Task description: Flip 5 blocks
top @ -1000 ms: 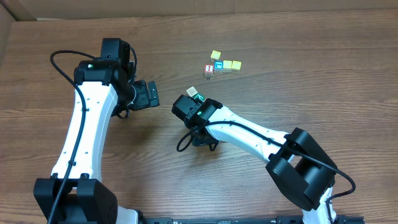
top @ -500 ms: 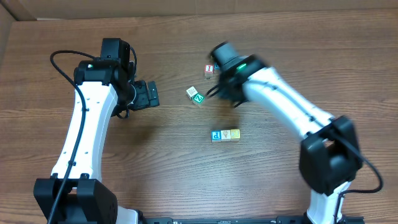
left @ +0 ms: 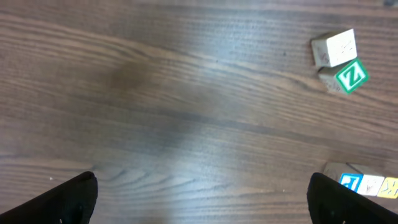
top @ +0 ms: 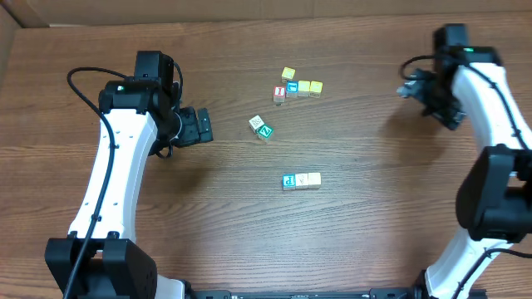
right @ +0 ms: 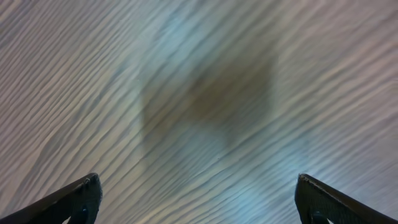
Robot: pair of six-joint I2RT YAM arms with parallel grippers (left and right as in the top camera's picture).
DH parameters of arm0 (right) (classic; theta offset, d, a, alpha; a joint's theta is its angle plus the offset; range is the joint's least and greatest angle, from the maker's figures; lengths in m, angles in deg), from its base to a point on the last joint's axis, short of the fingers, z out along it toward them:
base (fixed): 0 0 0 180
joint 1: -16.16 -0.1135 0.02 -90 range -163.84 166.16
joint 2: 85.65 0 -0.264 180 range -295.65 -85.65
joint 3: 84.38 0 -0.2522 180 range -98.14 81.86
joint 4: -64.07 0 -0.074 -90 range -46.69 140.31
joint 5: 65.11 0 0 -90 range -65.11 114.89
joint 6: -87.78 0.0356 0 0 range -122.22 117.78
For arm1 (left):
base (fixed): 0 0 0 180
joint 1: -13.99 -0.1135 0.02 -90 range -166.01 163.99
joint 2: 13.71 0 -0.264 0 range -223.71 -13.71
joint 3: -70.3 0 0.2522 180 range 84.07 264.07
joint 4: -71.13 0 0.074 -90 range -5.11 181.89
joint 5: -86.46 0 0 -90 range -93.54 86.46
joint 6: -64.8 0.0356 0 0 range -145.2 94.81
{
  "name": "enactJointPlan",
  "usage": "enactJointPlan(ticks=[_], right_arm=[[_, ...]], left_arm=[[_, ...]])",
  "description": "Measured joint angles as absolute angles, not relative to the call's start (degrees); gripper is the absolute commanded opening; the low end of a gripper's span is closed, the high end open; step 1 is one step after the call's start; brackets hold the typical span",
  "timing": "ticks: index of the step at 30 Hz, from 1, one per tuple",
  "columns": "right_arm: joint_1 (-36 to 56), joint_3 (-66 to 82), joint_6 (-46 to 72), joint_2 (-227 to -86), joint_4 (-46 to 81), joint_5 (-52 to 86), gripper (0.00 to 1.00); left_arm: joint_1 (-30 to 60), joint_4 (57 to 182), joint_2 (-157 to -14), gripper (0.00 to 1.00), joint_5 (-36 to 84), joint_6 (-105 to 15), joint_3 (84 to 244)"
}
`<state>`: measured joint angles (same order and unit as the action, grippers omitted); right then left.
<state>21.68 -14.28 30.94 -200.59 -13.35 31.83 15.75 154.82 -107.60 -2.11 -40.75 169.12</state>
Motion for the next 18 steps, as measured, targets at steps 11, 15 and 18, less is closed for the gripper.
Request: enactJointPlan(ticks=[11, 15, 18], right_arm=[[30.0, -14.3, 30.8, -200.6, -13.1, 31.9, 1.0], [30.2, -14.3, 30.7, -200.6, -13.1, 31.9, 1.0], [30.2, -14.3, 30.7, -200.6, -13.1, 31.9, 1.0]], left_arm=[[15.9, 144.1, -107.6, 0.66, 10.2, -45.2, 169.2], [19.3, 143.6, -107.6, 0.67, 12.3, -51.5, 169.2], [24.4, 142.6, -107.6, 0.62, 9.7, -56.9, 169.2]])
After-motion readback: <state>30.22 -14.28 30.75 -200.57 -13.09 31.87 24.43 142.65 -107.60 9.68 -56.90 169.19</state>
